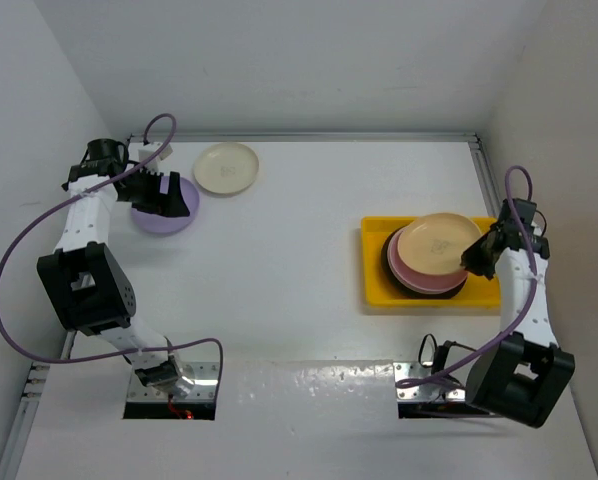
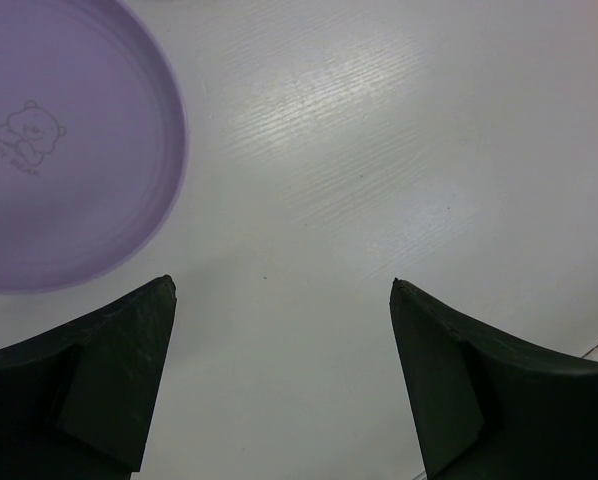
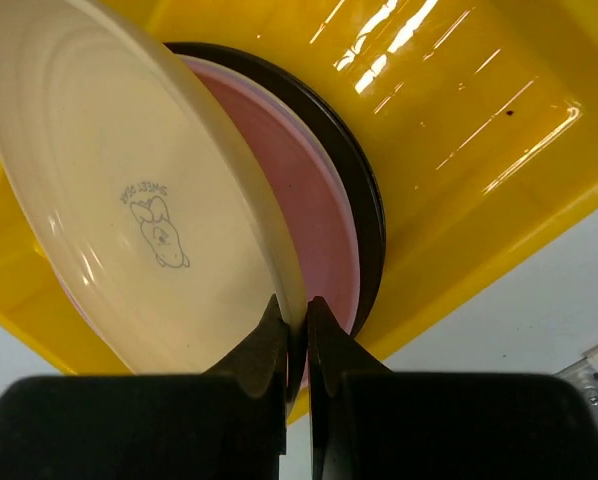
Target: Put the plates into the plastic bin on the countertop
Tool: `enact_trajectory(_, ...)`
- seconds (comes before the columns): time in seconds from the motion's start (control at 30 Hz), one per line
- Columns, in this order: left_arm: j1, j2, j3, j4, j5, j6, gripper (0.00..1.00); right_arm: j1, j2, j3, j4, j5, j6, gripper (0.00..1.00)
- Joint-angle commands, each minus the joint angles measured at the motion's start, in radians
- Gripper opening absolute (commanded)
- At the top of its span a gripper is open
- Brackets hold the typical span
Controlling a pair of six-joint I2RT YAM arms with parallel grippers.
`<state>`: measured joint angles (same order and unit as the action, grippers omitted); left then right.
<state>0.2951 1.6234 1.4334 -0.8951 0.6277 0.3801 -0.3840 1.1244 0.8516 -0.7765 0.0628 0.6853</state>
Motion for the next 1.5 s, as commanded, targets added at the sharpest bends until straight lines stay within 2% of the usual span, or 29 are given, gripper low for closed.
enact_trajectory(0.0,0.01,-0.017,-0.002,0.007,0.03,0.008,0.89,-0.001,0.017,-0.02,0.077,-0.055,-0.027,0.1)
enact_trajectory(0.07,0.01,-0.017,-0.013,0.007,0.03,0.017,0.89,0.0,0.031,-0.037,0.094,-0.041,-0.036,0.26)
enact_trajectory(0.1,0.019,-0.028,-0.022,0.007,0.03,0.017,0.89,0.01,0.038,-0.048,0.089,-0.04,-0.041,0.4)
enact_trajectory(0.17,0.019,-0.028,-0.022,0.007,0.03,0.017,0.89,0.039,0.074,-0.042,0.051,0.011,-0.058,0.52)
enact_trajectory(0.2,0.019,-0.028,-0.022,0.007,0.03,0.017,0.89,0.06,0.083,-0.039,0.039,0.029,-0.067,0.64)
enact_trajectory(0.3,0.029,-0.037,-0.022,0.007,0.03,0.017,0.89,0.102,0.126,-0.039,-0.001,0.144,-0.076,0.77)
enact_trajectory(0.5,0.029,-0.037,-0.022,0.007,0.03,0.017,0.89,0.128,0.107,0.003,-0.027,0.213,-0.089,0.79)
enact_trajectory(0.6,0.038,-0.046,-0.022,0.007,0.021,0.017,0.89,0.239,0.089,0.119,-0.052,0.33,-0.122,0.8)
enact_trajectory(0.63,0.038,-0.046,-0.022,0.007,0.012,0.017,0.89,0.297,0.094,0.183,-0.053,0.351,-0.131,0.84)
enact_trajectory(0.7,0.038,-0.046,-0.022,0.016,-0.02,0.003,0.89,0.376,0.129,0.327,-0.037,0.394,-0.167,0.85)
enact_trajectory(0.73,0.047,-0.034,-0.022,0.016,-0.042,-0.013,0.89,0.464,0.147,0.363,-0.012,0.378,-0.177,0.85)
enact_trajectory(0.77,0.047,-0.034,-0.022,0.034,-0.066,-0.036,0.89,0.491,0.169,0.468,0.014,0.362,-0.173,0.84)
enact_trajectory(0.83,0.088,-0.024,-0.022,0.08,-0.131,-0.111,0.89,0.533,0.283,0.536,0.095,0.26,-0.162,0.81)
enact_trajectory(0.87,0.105,-0.023,-0.034,0.128,-0.146,-0.136,0.89,0.593,0.343,0.619,0.12,0.232,-0.15,0.79)
enact_trajectory(0.9,0.145,-0.023,-0.056,0.159,-0.176,-0.188,0.89,0.612,0.407,0.641,0.202,0.163,-0.133,0.79)
enact_trajectory(0.97,0.18,0.001,-0.076,0.227,-0.227,-0.256,0.86,0.668,0.478,0.691,0.253,0.122,-0.113,0.79)
enact_trajectory(1.07,0.203,0.082,-0.042,0.314,-0.359,-0.369,0.81,0.721,0.587,0.779,0.29,0.071,-0.098,0.79)
enact_trajectory(1.13,0.203,0.205,0.037,0.323,-0.425,-0.415,0.8,0.751,0.638,0.852,0.261,0.094,-0.115,0.79)
enact_trajectory(1.2,0.203,0.326,0.093,0.323,-0.415,-0.435,0.8,0.777,0.679,0.882,0.232,0.112,-0.124,0.79)
enact_trajectory(1.23,0.203,0.36,0.138,0.323,-0.363,-0.435,0.81,0.781,0.687,0.88,0.226,0.114,-0.131,0.79)
enact_trajectory(1.3,0.175,0.421,0.173,0.346,-0.361,-0.455,0.81,0.8,0.686,0.86,0.214,0.126,-0.133,0.79)
enact_trajectory(1.33,0.164,0.482,0.211,0.346,-0.434,-0.455,0.81,0.804,0.68,0.856,0.214,0.147,-0.129,0.79)
enact_trajectory(1.4,0.154,0.535,0.237,0.346,-0.488,-0.455,0.81,0.815,0.663,0.833,0.201,0.157,-0.121,0.78)
enact_trajectory(1.47,0.154,0.581,0.248,0.346,-0.528,-0.446,0.72,0.821,0.64,0.798,0.197,0.173,-0.11,0.77)
